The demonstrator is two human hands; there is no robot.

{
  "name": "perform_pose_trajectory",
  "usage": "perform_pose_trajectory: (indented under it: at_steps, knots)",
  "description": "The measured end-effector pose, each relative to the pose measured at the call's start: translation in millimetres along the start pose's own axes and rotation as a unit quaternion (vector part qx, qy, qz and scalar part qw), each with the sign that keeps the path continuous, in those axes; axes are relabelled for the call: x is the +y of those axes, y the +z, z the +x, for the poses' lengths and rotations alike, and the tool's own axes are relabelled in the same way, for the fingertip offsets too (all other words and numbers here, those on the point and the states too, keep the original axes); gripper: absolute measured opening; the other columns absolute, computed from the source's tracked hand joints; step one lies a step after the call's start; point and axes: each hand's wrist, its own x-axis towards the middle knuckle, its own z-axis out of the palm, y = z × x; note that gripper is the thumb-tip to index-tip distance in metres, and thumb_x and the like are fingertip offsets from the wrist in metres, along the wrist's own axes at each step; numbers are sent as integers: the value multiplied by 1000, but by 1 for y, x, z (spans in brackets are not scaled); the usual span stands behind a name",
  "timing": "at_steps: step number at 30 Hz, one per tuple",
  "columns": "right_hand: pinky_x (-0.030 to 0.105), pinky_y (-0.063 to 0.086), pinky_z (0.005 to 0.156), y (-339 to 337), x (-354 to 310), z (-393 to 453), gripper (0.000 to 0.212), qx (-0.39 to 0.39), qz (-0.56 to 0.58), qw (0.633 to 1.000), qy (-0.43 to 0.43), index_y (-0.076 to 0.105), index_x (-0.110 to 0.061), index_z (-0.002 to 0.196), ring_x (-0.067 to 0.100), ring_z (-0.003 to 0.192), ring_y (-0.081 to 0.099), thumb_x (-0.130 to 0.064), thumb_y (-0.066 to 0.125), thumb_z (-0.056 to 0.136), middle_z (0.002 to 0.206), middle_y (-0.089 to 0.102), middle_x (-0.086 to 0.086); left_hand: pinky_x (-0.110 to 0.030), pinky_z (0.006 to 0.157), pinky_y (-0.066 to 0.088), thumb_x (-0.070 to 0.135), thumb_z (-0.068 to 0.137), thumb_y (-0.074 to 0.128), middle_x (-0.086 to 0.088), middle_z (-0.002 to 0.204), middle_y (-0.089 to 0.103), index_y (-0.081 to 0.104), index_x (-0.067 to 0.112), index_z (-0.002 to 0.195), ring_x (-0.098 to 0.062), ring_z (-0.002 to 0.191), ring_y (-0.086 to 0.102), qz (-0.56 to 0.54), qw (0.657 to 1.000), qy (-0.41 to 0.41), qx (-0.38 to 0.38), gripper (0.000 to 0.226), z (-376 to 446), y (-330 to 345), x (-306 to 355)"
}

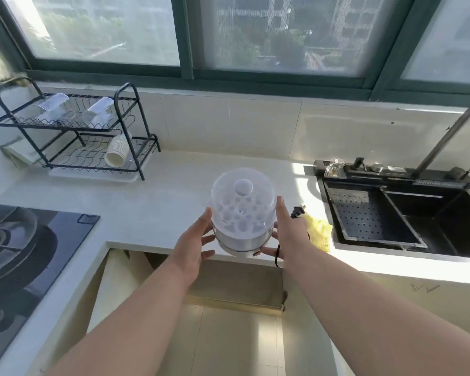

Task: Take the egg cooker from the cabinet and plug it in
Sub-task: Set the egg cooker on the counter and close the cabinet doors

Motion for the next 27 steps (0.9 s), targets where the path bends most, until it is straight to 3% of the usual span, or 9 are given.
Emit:
perform_pose_trajectory:
  at_steps: [5, 14, 20, 23, 27]
  knots:
    - [56, 68, 81, 41, -8, 53, 94, 26, -14, 999, 32, 45, -15, 148, 29, 97, 75, -80, 66, 84, 128, 68, 8, -46, 103, 49, 98, 69, 61, 13, 134, 73, 77, 44, 125, -19, 127, 63, 20, 999, -24, -27, 78, 69, -28, 15]
    - [62, 64, 89, 91, 7, 122, 87, 57, -44, 995, 64, 42, -28, 148, 12, 47, 72, -85, 59, 84, 121, 68, -5, -45, 100, 52, 88, 73, 65, 7, 134, 74, 82, 42, 117, -23, 127, 65, -2, 996, -76, -46, 66, 160, -66, -5]
    - [54, 68, 81, 102, 20, 147, 91, 50, -25, 996, 68, 32, -32, 154, 15, 68, 73, -84, 59, 84, 134, 65, -2, -43, 96, 54, 83, 71, 71, 10, 127, 77, 85, 43, 109, -21, 122, 67, -22, 994, -96, -47, 57, 191, -72, -20]
    - [55, 67, 85, 105, 26, 156, 89, 53, -25, 996, 70, 27, -38, 156, 14, 65, 72, -83, 58, 86, 134, 65, -1, -44, 99, 54, 81, 76, 70, 9, 131, 76, 85, 42, 111, -22, 124, 66, -26, 993, -107, -45, 55, 200, -76, -26]
    - [56, 66, 89, 107, 30, 167, 84, 51, -27, 996, 70, 31, -36, 154, 14, 65, 74, -84, 54, 88, 131, 67, -3, -41, 91, 53, 80, 74, 70, 18, 120, 79, 84, 44, 113, -19, 125, 66, -26, 993, -107, -44, 55, 207, -79, -29]
